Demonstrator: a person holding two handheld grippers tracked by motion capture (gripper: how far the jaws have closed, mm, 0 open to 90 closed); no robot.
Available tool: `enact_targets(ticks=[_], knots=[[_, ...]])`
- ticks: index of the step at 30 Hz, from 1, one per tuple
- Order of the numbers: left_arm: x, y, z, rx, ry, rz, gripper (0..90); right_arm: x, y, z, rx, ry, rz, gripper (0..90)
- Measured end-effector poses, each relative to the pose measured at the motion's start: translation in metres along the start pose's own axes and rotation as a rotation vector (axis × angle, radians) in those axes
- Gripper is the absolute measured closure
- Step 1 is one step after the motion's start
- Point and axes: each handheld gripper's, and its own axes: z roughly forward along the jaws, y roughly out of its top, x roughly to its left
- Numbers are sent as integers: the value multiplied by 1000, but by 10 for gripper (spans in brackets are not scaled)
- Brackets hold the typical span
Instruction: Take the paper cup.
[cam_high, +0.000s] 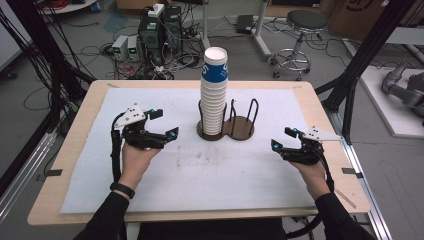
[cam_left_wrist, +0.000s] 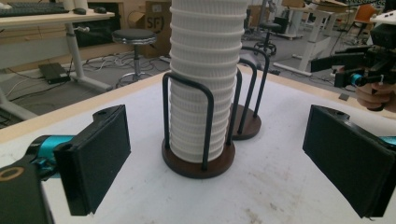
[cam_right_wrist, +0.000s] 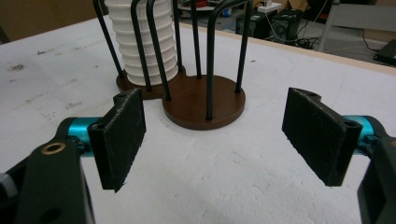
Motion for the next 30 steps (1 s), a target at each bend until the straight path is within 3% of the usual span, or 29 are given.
enact_targets(ticks=[14, 30], knots=[[5, 34, 43, -3, -57, 39, 71, 0, 0, 2, -3, 6, 1, 220], [11, 53, 89, -1, -78, 48, 71, 1, 1, 2, 0, 14, 1, 219]])
